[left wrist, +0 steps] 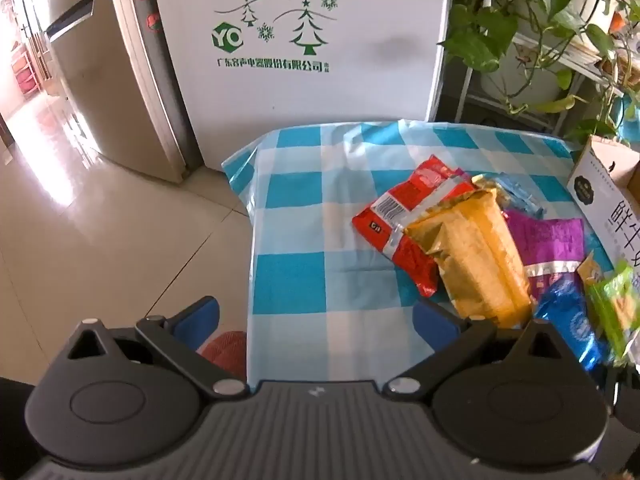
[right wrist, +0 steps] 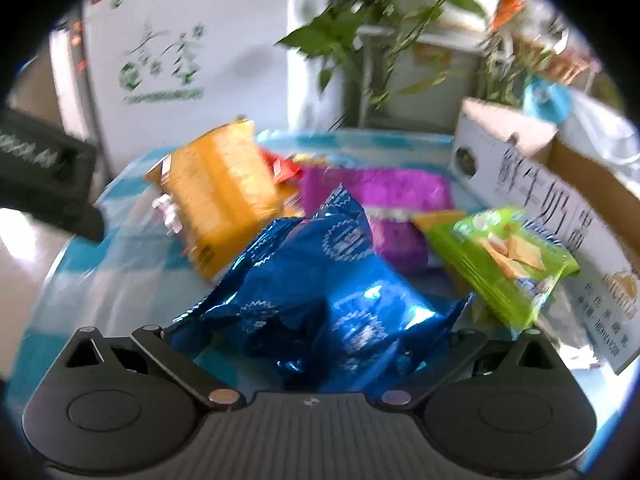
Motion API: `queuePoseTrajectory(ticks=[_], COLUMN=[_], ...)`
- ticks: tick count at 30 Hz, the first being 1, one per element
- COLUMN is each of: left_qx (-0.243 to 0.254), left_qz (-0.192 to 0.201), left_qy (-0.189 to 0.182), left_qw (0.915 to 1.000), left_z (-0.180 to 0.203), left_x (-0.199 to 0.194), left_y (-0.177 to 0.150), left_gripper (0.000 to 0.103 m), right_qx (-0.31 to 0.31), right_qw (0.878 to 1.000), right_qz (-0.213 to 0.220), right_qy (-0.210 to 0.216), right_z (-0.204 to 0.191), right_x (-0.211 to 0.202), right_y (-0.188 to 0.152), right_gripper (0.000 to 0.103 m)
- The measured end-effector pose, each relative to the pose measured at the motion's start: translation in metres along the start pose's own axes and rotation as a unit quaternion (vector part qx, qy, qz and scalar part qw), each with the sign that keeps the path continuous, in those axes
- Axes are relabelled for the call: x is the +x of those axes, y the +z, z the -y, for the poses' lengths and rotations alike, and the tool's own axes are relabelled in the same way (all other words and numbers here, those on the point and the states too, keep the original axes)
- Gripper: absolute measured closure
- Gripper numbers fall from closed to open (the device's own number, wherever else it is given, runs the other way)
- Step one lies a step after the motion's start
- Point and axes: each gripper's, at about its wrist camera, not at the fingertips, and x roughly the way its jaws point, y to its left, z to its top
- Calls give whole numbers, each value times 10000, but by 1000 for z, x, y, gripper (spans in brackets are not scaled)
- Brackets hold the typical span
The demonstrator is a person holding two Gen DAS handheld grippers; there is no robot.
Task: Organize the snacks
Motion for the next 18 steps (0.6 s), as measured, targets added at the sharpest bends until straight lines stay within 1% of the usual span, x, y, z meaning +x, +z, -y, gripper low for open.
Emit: queuePoseTrajectory(ticks=[2,4,5,7,10,12,13,14,16,18], left_qx=[-8,-15,-33,-36,27,53,73,90,136,185], left_qz=[21,135,119,22,-65,-52,-64,-62,-120,-132], left_qy=[6,26,6,-31,-112,-168,-207,-279,-375,-452], left_qw=[10000,9999,9999,10000,9999,9998,9997,9996,9991,9987], left_z=[-1,-2,-3,-3,-2,-1,0,1,3,6], left_x=[-3,-8,-9,-11,-15,-17,-18,-20,-22,-24], left_y=[0,-1,0,2,3,1,0,-2,-6,-11], left_gripper=[1,1,1,1,1,1,1,1,1,1], right_qx=[-250,-297,-304,-279,-254,-122,-47,30,166,244], right_qw=[9991,9979,9980,9994,9993,9994,9997,9998,9998,9994], right_qz=[-305,-540,-525,-95,81,159,64,61,-77,-142], right_qy=[152,175,154,155,246,269,244,174,42,-180], right_z=[-2,-3,-1,0,-3,9,13,16,26,31], right_x=[-6,-13,-21,-38,-55,-66,-75,-75,-83,-87], right_y=[2,2,2,-4,0,2,4,5,5,8], right_gripper=[0,0,0,0,0,0,0,0,0,0])
